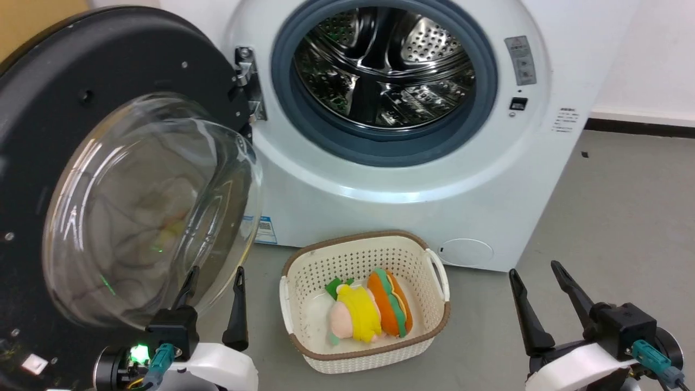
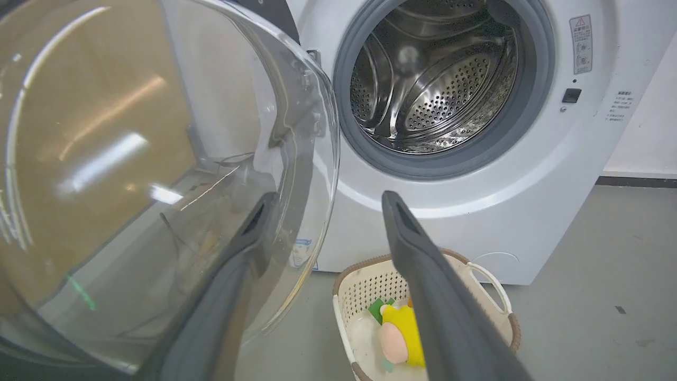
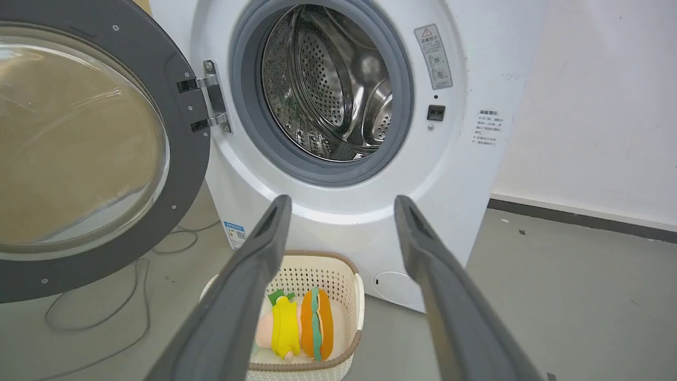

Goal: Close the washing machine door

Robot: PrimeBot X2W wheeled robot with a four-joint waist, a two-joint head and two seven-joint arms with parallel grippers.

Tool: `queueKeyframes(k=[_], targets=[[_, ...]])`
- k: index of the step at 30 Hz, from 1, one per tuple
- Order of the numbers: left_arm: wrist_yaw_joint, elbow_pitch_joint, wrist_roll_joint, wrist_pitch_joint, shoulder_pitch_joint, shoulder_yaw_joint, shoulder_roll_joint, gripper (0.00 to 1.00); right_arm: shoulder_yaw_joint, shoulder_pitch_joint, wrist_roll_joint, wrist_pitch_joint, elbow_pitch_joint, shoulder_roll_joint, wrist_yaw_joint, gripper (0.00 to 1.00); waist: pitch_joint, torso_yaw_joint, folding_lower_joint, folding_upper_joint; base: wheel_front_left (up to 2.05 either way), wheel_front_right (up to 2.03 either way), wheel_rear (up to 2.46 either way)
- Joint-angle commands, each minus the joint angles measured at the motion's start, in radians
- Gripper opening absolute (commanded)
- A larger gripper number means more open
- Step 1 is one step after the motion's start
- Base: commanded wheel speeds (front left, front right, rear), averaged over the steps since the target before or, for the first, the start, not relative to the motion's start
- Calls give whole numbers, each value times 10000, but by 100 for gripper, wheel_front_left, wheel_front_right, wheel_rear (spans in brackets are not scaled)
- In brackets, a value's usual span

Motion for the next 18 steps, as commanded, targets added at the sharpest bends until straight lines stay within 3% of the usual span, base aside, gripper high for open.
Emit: queueKeyframes(k=[1, 18], targets=[[63, 30, -52, -86, -25, -15, -1, 100, 25, 150, 102, -106, -12, -35, 3, 100, -1, 100, 0, 0, 0, 0, 0], [229, 130, -187, -525, -35, -211, -3, 100, 242, 246, 589, -544, 23, -46, 4, 100, 3, 1575, 0, 0, 0, 0, 0]])
